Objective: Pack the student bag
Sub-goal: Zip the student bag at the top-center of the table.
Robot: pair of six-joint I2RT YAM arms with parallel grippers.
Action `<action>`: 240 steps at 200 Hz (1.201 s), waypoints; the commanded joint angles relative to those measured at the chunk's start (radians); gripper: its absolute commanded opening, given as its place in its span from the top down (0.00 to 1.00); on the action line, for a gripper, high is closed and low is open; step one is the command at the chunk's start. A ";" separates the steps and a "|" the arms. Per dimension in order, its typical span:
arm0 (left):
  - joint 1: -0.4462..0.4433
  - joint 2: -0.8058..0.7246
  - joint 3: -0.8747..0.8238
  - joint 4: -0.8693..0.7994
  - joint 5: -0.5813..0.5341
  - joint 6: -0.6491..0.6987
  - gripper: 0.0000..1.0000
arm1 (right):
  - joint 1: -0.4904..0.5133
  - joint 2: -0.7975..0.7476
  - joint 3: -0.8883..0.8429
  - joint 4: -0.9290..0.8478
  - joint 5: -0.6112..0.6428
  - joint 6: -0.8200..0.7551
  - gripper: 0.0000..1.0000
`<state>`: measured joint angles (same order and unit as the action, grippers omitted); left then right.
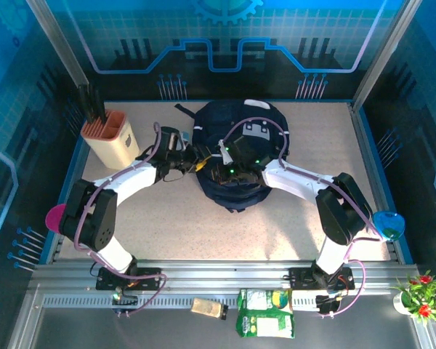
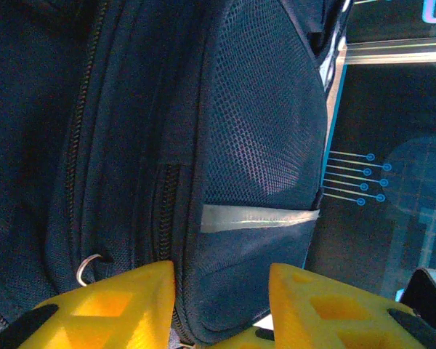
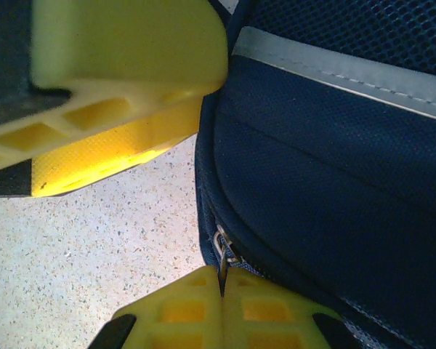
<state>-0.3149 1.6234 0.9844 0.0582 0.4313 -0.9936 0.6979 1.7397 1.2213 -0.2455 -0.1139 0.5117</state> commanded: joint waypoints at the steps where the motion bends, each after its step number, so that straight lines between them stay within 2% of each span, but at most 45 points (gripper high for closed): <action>1: -0.013 0.006 0.001 -0.016 -0.048 0.003 0.60 | 0.018 0.000 0.020 0.050 -0.078 0.005 1.00; 99: -0.027 0.012 0.000 -0.059 -0.153 0.025 0.58 | 0.018 -0.006 0.005 0.046 -0.061 0.012 1.00; 156: -0.043 0.086 0.049 -0.009 -0.065 0.018 0.73 | 0.017 -0.013 -0.005 0.043 -0.054 0.012 1.00; 184: -0.042 0.098 0.067 -0.027 -0.076 0.043 0.92 | 0.014 -0.048 -0.043 0.017 0.004 0.000 1.00; 201: -0.034 0.099 0.077 -0.045 -0.084 0.065 0.99 | 0.001 -0.084 -0.084 -0.018 0.057 -0.019 1.00; 240: 0.009 0.098 0.083 -0.063 -0.075 0.100 1.00 | -0.081 -0.189 -0.213 -0.092 0.125 -0.094 1.00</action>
<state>-0.3424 1.7046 1.0264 0.0086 0.3584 -0.9436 0.6655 1.6295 1.0756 -0.2382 -0.0341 0.4835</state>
